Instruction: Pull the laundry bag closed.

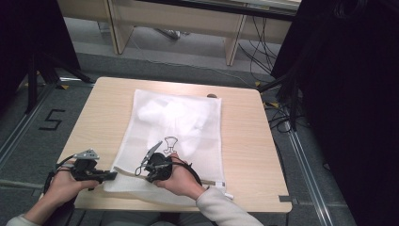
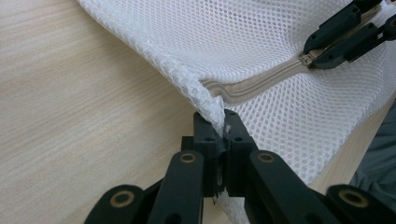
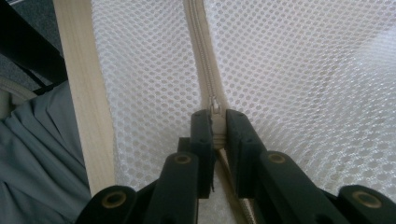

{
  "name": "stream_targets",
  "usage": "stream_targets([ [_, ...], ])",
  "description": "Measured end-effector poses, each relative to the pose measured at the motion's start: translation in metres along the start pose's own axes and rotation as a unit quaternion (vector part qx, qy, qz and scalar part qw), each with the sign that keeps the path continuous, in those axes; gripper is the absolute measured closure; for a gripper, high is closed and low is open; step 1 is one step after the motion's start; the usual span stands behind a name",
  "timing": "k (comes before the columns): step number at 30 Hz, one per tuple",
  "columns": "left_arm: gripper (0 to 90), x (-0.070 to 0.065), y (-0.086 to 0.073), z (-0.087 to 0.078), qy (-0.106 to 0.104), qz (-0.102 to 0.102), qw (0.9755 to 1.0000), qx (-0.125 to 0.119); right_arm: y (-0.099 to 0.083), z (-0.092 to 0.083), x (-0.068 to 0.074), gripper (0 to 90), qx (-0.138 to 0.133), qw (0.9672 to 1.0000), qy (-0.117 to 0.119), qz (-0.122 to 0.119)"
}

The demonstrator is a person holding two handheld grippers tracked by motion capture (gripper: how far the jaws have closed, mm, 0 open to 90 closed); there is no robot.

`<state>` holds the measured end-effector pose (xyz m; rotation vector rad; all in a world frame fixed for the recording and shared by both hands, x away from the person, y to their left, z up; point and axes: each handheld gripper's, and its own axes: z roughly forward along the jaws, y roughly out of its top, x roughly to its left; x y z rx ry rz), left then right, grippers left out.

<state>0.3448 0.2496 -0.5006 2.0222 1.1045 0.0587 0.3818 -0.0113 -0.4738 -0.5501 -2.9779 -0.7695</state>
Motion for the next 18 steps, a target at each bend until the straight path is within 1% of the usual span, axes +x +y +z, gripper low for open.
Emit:
stream_targets([
  [2,85.9,0.0,-0.0001,0.0002,0.001,0.0,1.0,-0.001,-0.0002,-0.0002,0.0007,82.4,0.003,1.0,-0.004,0.002],
  [4,85.9,0.0001,-0.0001,0.0001,-0.001,0.001,1.0,0.0,-0.0005,-0.0005,0.0011,82.3,0.004,1.0,-0.003,0.005],
  [7,85.9,-0.0001,-0.0001,0.0002,-0.001,0.0,1.0,-0.001,-0.0007,-0.0008,0.0002,82.3,0.004,1.0,-0.001,-0.004],
  [9,85.9,0.0,-0.0002,0.0002,-0.001,0.0,1.0,0.0,-0.0009,-0.0011,0.0002,82.3,0.007,1.0,-0.003,-0.004],
  [11,85.9,-0.0003,-0.0002,0.0003,0.001,0.001,1.0,0.0,-0.0016,-0.0014,-0.0007,82.3,0.007,0.9999,0.002,-0.008],
  [12,85.9,-0.0001,-0.0003,0.0003,0.0,0.0,1.0,0.0,-0.0019,-0.0014,-0.0002,82.3,0.008,1.0,-0.002,-0.004],
  [15,85.9,-0.0001,-0.0002,0.0004,0.0,0.0,1.0,0.0,-0.0031,-0.0025,-0.0009,82.3,0.009,0.9999,-0.004,-0.007],
  [18,85.9,0.0001,-0.0003,0.0002,0.0,0.0,1.0,0.0,-0.004,-0.0033,-0.0008,82.4,0.006,1.0,-0.003,-0.004],
])
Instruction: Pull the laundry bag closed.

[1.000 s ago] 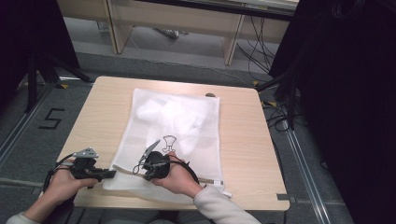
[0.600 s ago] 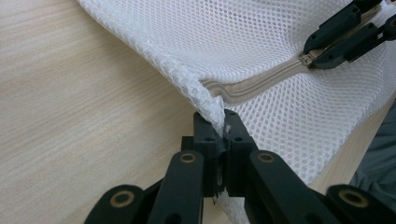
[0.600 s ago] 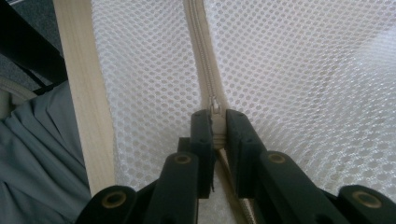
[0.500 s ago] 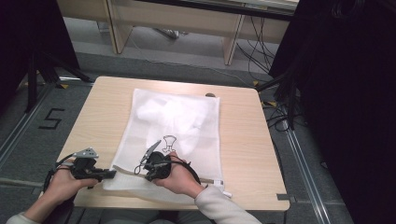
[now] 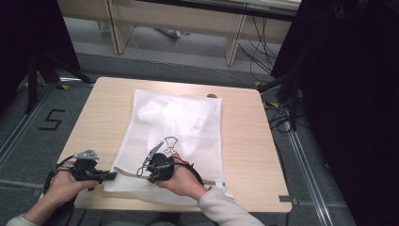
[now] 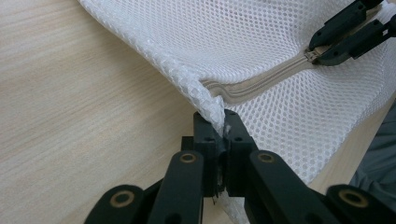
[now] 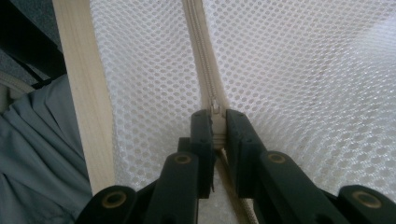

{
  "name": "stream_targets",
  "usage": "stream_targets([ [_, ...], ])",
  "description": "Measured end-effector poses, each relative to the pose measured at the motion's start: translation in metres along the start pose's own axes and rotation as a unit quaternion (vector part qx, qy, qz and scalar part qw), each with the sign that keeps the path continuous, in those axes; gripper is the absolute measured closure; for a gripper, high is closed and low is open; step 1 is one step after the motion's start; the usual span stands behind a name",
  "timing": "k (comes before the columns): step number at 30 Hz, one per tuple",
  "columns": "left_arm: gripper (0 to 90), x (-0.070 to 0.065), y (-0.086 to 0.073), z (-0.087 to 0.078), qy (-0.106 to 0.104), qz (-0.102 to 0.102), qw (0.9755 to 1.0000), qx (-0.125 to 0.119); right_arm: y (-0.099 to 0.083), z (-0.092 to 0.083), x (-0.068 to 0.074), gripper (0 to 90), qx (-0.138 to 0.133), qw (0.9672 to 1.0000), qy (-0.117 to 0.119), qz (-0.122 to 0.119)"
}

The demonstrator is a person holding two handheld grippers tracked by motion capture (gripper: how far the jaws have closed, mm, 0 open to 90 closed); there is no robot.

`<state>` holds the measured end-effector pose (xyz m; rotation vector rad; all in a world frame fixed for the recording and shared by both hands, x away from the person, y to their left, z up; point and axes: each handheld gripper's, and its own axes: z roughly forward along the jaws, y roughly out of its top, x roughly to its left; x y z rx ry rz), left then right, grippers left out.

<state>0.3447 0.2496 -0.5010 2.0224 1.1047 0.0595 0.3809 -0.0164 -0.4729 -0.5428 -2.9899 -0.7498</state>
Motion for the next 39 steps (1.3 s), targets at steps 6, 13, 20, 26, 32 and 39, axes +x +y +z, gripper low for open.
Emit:
stream_targets([
  [6,85.9,-0.0003,-0.0001,0.0003,0.0,-0.002,1.0,-0.002,-0.0014,-0.0021,-0.0003,82.3,0.002,1.0,0.0,-0.002],
  [13,85.9,-0.0001,-0.0001,0.0,0.001,-0.002,1.0,0.0,-0.0026,-0.0036,-0.0005,82.3,0.0,1.0,-0.002,0.002],
  [20,85.9,-0.0004,-0.0001,0.0003,0.0,-0.002,1.0,-0.001,-0.0035,-0.0058,-0.0005,82.3,0.002,1.0,-0.002,0.004],
  [26,85.9,-0.0001,-0.0002,0.0001,0.001,-0.003,1.0,0.0,-0.0046,-0.0067,-0.0013,82.4,0.0,1.0,-0.001,0.0],
  [32,85.9,0.0,-0.0003,0.0,0.002,-0.002,1.0,0.002,-0.0058,-0.0079,-0.0008,82.4,-0.001,1.0,-0.006,0.007],
  [39,85.9,-0.0004,-0.0002,0.0003,0.0,-0.002,1.0,0.0,-0.0073,-0.01,-0.0011,82.4,-0.001,1.0,-0.002,0.007],
])
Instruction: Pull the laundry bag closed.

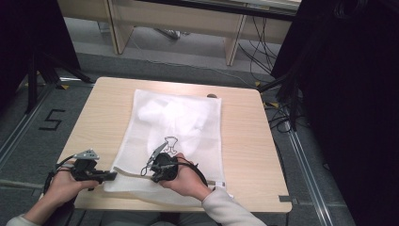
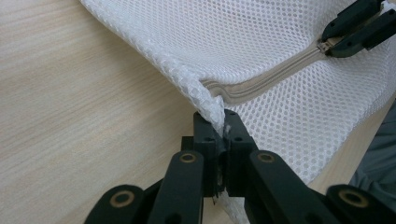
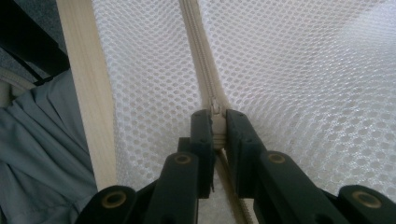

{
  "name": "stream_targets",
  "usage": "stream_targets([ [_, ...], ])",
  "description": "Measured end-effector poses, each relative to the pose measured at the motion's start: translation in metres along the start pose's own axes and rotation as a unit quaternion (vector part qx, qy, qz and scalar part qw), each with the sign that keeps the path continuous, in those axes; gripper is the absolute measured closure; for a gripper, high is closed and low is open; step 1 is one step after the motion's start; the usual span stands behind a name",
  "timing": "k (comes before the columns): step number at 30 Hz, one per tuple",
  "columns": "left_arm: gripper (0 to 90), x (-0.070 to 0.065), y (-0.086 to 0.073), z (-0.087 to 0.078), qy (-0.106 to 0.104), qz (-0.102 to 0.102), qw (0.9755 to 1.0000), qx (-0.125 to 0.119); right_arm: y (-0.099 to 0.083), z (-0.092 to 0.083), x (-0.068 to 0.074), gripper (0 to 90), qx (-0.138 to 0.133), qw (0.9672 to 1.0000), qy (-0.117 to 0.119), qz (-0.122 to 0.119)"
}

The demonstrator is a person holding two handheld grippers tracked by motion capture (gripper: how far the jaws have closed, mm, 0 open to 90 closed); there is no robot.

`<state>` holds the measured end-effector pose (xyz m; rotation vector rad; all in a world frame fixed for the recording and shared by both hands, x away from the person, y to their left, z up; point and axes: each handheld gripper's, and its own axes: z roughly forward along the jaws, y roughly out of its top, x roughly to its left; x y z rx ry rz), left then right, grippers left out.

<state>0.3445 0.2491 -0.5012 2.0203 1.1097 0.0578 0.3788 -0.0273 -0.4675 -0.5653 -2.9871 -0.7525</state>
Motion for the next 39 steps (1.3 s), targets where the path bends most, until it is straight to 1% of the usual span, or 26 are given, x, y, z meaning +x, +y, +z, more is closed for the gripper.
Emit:
stream_targets([
  [3,85.9,0.0003,-0.0002,-0.0002,0.0,-0.002,1.0,0.002,-0.0005,-0.0002,-0.0003,82.3,0.0,1.0,-0.004,0.0],
  [6,85.9,0.0004,0.0,-0.0001,0.001,0.001,1.0,0.002,-0.0007,0.0,0.0,82.4,0.001,1.0,-0.004,0.0],
  [8,85.9,0.0003,-0.0003,-0.0002,0.001,-0.002,1.0,0.002,-0.0007,-0.0004,-0.0001,82.3,0.001,1.0,-0.004,0.0],
  [9,85.9,0.0003,-0.0001,-0.0002,0.001,0.0,1.0,0.001,-0.0011,-0.001,-0.0011,82.3,0.001,1.0,0.0,-0.008],
  [14,85.9,0.0,-0.0004,-0.0001,0.0,-0.002,1.0,0.001,-0.0016,-0.0023,-0.0001,82.3,0.004,1.0,-0.002,-0.005],
  [16,85.9,0.0,-0.0003,0.0,-0.001,-0.002,1.0,0.001,-0.0025,-0.0016,-0.0017,82.4,0.003,0.9999,-0.008,-0.013],
  [18,85.9,0.0003,-0.0002,0.0001,-0.001,0.0,1.0,0.002,-0.0027,-0.0024,-0.0021,82.3,0.006,0.9998,-0.012,-0.014],
  [19,85.9,0.0002,-0.0003,-0.0001,-0.001,-0.002,1.0,0.001,-0.0026,-0.0027,-0.0018,82.3,0.006,0.9998,-0.012,-0.014],
  [20,85.9,0.0002,-0.0003,-0.0002,0.001,-0.002,1.0,0.002,-0.0023,-0.0031,-0.0005,82.4,0.002,0.9999,-0.005,-0.01],
  [23,85.9,0.0001,-0.0004,-0.0001,0.0,-0.002,1.0,0.002,-0.0029,-0.0041,-0.0007,82.4,0.002,1.0,-0.001,-0.008],
  [24,85.9,0.0002,-0.0004,0.0,0.001,-0.002,1.0,0.002,-0.0032,-0.0038,-0.0008,82.4,0.001,0.9999,-0.002,-0.011],
  [25,86.0,0.0003,-0.0004,-0.0001,0.0,-0.003,1.0,0.002,-0.0043,-0.0049,-0.0014,82.4,0.003,0.9999,-0.008,-0.006],
  [26,86.0,0.0002,-0.0003,0.0,0.0,-0.002,1.0,0.002,-0.0043,-0.0049,-0.0014,82.4,0.003,0.9999,-0.008,-0.006],
  [27,86.0,0.0002,-0.0004,0.0,0.0,-0.002,1.0,0.002,-0.0048,-0.005,-0.0029,82.3,0.006,0.9998,-0.012,-0.015],
  [28,85.9,0.0002,-0.0004,0.0,0.0,-0.003,1.0,0.002,-0.0052,-0.0043,-0.0026,82.4,0.004,0.9998,-0.013,-0.015],
  [29,85.9,0.0001,-0.0004,0.0,0.001,-0.002,1.0,0.003,-0.0053,-0.0052,-0.0021,82.3,0.005,0.9999,-0.011,-0.009],
  [31,85.9,0.0002,-0.0004,-0.0001,0.0,-0.003,1.0,0.003,-0.0054,-0.0061,-0.0011,82.3,0.004,1.0,-0.002,-0.003],
  [33,86.0,0.0003,-0.0004,0.0,0.0,-0.003,1.0,0.003,-0.0059,-0.0068,-0.0018,82.3,0.003,1.0,-0.003,-0.008],
  [35,85.9,0.0004,-0.0004,0.0,0.0,-0.003,1.0,0.003,-0.007,-0.008,-0.0016,82.4,0.003,1.0,-0.004,-0.001],
  [39,86.0,0.0005,-0.0005,-0.0001,0.001,-0.003,1.0,0.003,-0.0073,-0.0082,-0.0019,82.3,0.002,1.0,-0.005,-0.004],
])
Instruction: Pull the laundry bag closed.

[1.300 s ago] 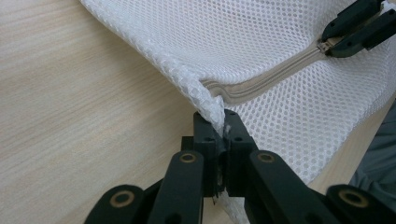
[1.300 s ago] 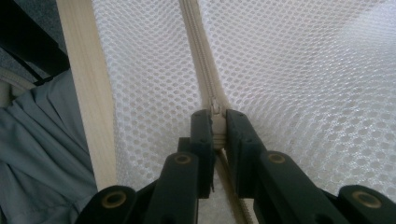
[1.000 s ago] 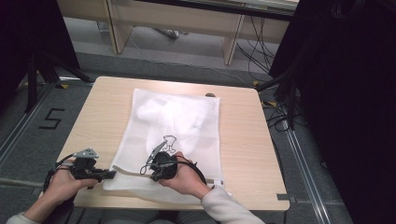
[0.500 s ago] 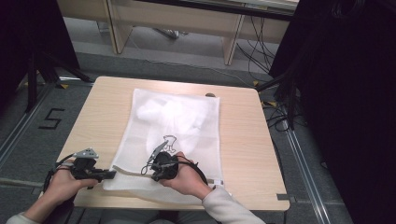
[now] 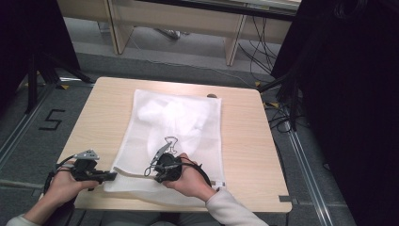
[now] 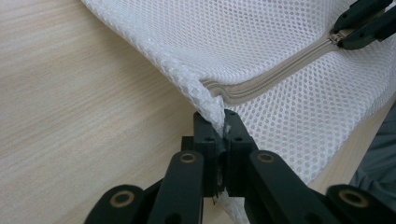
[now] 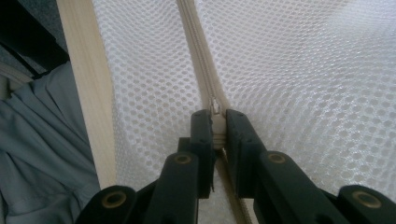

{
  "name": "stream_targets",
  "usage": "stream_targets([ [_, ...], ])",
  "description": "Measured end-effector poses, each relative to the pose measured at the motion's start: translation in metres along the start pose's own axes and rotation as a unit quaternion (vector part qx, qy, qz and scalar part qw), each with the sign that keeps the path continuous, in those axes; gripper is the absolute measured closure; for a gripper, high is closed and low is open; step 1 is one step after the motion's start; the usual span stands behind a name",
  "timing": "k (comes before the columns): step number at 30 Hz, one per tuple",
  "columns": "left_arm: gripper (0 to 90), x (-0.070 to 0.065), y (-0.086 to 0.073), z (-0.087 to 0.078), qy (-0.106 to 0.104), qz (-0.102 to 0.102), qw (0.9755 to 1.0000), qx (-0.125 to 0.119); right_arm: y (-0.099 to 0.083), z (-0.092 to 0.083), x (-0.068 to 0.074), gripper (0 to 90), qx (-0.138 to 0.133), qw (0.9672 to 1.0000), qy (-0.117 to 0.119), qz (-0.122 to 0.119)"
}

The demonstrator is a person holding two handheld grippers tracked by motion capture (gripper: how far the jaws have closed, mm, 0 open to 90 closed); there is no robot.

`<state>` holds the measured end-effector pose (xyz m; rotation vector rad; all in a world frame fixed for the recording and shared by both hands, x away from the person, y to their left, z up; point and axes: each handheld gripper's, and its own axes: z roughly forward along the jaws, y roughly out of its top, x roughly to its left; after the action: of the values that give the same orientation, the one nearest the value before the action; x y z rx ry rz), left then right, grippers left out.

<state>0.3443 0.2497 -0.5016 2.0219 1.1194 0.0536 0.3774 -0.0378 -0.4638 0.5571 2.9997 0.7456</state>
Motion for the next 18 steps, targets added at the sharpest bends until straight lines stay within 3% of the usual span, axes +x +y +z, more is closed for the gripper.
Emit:
stream_targets([
  [18,85.9,-0.0002,0.0003,-0.0005,0.002,0.001,1.0,0.005,-0.0048,-0.0051,-0.0009,82.4,-0.001,1.0,0.0,0.008],
])
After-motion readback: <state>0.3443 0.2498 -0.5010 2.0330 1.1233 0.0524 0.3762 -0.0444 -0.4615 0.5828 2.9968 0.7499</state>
